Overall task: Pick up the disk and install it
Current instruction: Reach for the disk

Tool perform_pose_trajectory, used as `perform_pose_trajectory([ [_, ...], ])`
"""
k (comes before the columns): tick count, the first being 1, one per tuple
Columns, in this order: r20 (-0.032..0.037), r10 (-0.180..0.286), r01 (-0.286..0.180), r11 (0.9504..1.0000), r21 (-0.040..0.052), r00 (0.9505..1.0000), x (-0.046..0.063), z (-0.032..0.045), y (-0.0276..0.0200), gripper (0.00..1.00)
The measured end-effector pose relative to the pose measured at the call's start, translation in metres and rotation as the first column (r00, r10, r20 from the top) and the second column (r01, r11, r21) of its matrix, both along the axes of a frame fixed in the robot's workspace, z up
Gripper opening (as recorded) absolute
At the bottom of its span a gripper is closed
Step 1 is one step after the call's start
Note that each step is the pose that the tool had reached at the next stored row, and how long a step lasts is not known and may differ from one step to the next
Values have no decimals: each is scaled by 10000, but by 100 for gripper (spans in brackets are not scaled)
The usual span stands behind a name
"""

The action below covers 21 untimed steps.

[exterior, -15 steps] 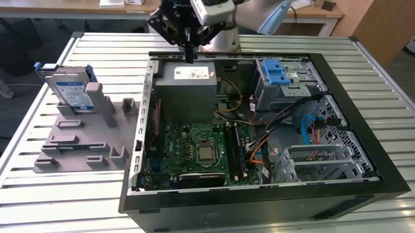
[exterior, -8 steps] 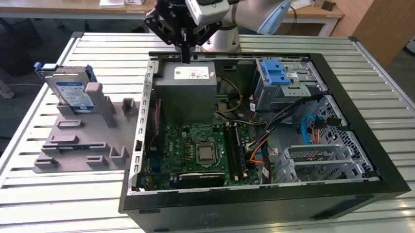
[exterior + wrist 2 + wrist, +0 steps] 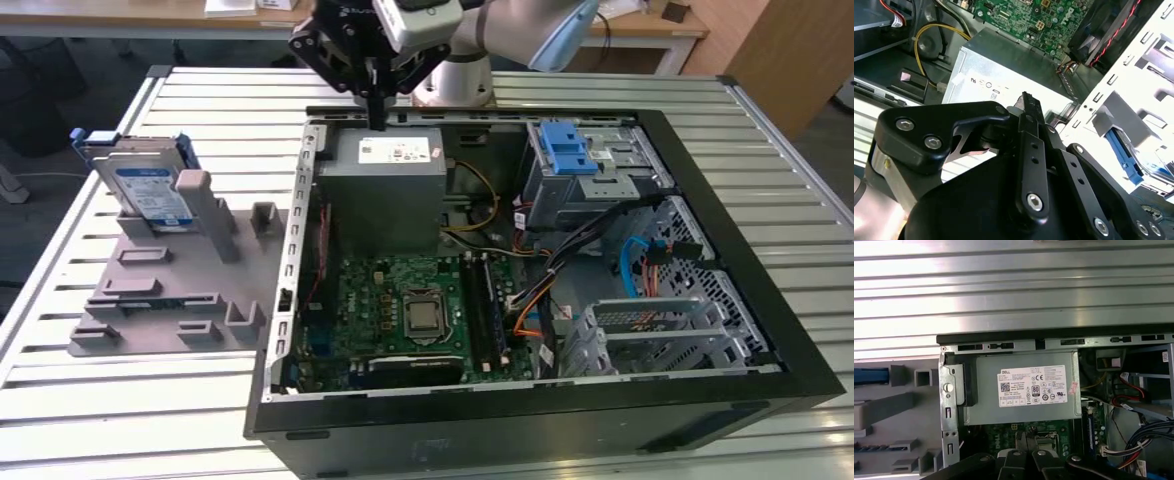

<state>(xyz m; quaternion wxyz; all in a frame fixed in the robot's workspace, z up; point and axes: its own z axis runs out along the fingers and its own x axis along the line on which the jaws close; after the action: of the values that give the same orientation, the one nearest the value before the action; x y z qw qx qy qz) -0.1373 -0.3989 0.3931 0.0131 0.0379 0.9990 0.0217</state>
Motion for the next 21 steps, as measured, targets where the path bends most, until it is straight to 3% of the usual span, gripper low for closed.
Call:
perform_pose_trajectory([
  [21,0,0,0,10000,0,10000,-147,-7,1,11],
])
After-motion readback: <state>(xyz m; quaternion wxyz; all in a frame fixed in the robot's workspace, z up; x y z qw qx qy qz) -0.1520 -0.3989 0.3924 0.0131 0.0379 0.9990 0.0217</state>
